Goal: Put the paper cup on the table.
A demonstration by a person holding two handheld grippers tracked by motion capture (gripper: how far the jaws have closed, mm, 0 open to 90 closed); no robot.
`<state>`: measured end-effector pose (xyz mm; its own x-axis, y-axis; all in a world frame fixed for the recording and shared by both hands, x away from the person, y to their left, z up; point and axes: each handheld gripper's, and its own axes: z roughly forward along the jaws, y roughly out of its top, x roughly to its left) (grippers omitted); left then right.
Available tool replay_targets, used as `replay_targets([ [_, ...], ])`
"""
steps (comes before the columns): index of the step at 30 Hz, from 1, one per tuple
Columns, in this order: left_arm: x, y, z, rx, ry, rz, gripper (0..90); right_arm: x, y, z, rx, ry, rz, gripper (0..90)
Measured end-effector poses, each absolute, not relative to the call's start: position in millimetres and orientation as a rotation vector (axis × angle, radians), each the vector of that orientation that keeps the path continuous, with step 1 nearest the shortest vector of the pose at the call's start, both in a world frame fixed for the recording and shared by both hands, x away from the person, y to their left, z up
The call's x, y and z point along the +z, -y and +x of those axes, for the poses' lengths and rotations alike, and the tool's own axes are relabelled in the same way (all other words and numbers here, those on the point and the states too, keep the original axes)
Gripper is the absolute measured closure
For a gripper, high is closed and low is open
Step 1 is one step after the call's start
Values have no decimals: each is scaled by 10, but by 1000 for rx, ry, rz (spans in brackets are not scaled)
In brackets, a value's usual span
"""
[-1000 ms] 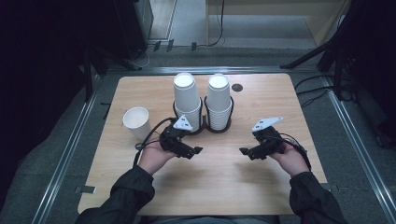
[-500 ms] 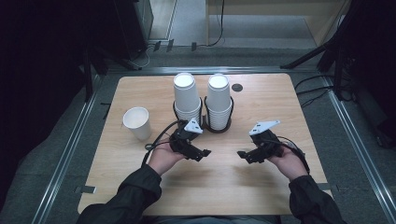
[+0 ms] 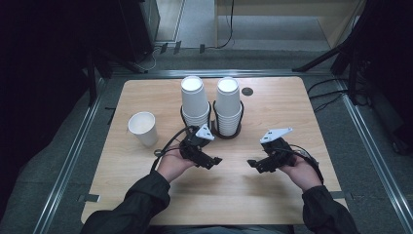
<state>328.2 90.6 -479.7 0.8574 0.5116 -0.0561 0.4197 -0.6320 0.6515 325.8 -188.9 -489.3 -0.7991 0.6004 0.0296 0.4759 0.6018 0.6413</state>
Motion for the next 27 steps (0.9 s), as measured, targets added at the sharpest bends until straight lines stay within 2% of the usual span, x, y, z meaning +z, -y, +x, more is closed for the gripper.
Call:
replay_targets([
  [21, -4816, -942, 3298, 169, -681, 2356, 167, -4897, 1884, 3257, 977, -2646, 885, 147],
  [27, -4863, -955, 3328, 215, -729, 2353, 144, -4897, 1886, 3261, 979, -2646, 879, 147],
])
